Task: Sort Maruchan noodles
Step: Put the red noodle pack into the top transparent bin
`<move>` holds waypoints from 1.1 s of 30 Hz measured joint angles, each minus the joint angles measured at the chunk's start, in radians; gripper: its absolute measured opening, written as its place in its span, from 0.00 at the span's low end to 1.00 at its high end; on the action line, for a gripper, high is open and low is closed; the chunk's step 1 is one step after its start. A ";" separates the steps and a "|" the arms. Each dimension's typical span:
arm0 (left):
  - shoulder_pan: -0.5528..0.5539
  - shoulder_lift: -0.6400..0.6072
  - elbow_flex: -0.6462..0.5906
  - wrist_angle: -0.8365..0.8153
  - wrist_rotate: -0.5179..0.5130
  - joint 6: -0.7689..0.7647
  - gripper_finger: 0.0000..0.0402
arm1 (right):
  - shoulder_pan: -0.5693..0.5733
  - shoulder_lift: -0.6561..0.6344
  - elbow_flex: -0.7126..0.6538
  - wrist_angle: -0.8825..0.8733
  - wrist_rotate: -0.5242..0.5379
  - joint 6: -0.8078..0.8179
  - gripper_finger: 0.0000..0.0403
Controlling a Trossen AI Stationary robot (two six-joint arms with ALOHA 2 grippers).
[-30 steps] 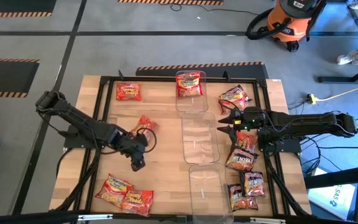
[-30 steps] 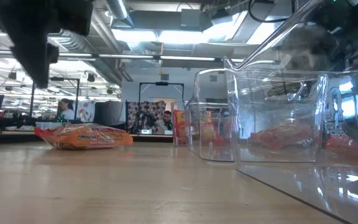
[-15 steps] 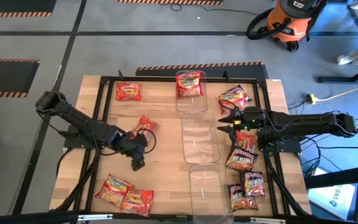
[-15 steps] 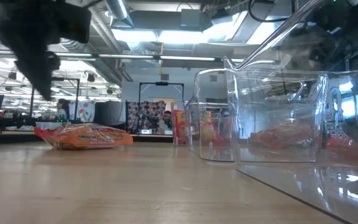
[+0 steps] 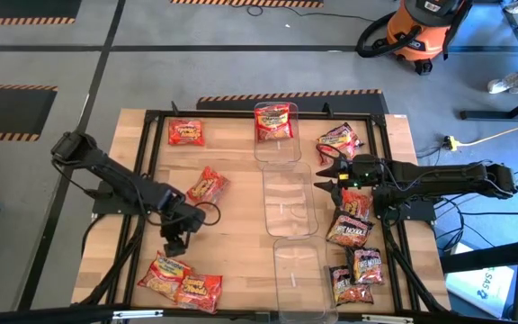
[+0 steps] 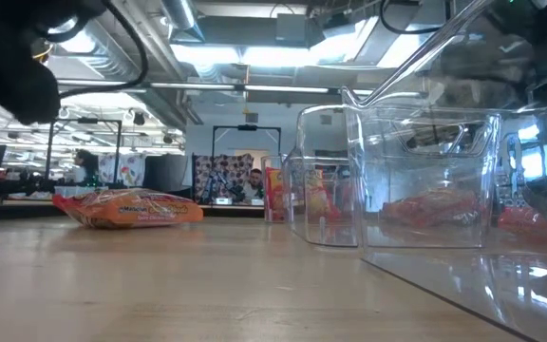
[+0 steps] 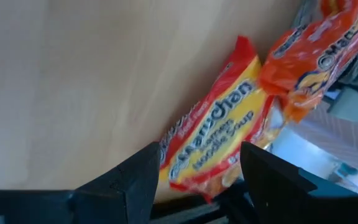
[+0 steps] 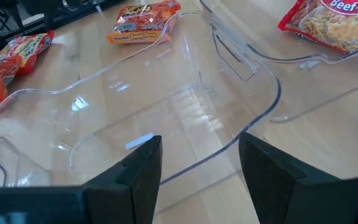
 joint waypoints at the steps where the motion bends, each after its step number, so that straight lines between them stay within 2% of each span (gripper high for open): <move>1: -0.005 0.000 -0.017 0.039 0.004 0.000 0.53 | 0.000 0.000 0.000 0.000 0.000 0.000 0.48; 11: -0.060 0.000 -0.186 0.357 0.044 -0.081 0.53 | 0.000 0.000 0.000 -0.001 0.000 0.002 0.48; 16: -0.105 0.000 -0.246 0.487 0.082 -0.160 0.53 | 0.000 0.000 0.000 -0.001 0.000 0.002 0.48; 22: -0.180 0.000 -0.302 0.620 0.078 -0.250 0.53 | 0.000 0.000 0.000 0.000 0.000 0.003 0.48; 29: -0.259 0.001 -0.311 0.691 -0.016 -0.291 0.53 | 0.000 0.000 0.000 0.000 0.001 0.006 0.48; 33: -0.273 0.000 -0.311 0.629 -0.033 -0.320 0.53 | 0.000 0.000 0.000 0.000 0.003 0.006 0.48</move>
